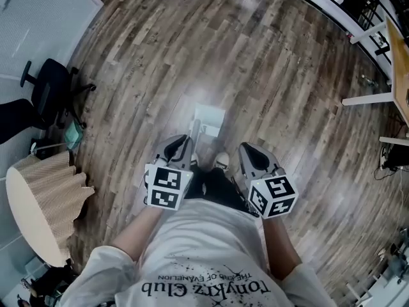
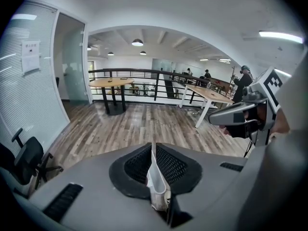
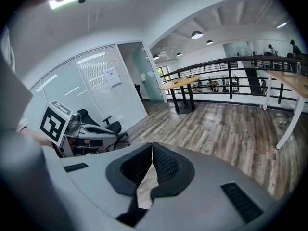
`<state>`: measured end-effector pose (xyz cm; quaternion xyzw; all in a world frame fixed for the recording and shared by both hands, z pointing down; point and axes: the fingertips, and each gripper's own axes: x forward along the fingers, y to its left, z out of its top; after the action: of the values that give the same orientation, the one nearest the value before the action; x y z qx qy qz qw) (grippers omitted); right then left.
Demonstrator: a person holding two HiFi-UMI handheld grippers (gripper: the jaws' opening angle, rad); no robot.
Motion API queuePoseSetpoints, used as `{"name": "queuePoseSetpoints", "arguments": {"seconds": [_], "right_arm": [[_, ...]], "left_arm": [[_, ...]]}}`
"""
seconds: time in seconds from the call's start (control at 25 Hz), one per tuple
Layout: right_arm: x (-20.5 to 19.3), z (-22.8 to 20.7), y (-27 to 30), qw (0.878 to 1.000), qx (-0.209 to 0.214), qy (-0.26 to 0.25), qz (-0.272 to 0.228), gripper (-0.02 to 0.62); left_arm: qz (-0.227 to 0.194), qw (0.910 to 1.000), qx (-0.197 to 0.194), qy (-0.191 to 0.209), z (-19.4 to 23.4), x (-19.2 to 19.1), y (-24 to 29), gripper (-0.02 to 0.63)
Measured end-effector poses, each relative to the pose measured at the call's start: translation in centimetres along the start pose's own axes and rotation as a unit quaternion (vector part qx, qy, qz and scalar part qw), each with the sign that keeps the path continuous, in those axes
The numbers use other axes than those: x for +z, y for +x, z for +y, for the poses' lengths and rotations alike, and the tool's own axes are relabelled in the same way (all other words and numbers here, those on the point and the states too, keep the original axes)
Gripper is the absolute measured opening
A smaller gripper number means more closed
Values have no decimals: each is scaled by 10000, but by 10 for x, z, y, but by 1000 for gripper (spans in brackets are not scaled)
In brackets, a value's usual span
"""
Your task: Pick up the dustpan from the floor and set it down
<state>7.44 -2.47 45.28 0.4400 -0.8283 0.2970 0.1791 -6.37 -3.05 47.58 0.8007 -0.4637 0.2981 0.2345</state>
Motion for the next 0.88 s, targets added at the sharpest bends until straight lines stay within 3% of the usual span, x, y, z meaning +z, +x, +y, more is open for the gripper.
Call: {"name": "queuePoseSetpoints", "arguments": {"seconds": [0.08, 0.16, 0.36, 0.88], "right_arm": [[-4, -1, 0, 10000, -23, 10, 29, 26], [-9, -2, -1, 10000, -41, 42, 65, 26], [-20, -2, 0, 9998, -41, 147, 143, 26], [-50, -7, 12, 9986, 3, 363, 393, 26]], "left_arm": [[74, 9999, -76, 29, -2, -6, 6, 41], [171, 9997, -181, 26, -7, -14, 13, 142], [402, 9990, -197, -71, -7, -32, 36, 227], [916, 9946, -166, -465, 2, -75, 100, 262]]}}
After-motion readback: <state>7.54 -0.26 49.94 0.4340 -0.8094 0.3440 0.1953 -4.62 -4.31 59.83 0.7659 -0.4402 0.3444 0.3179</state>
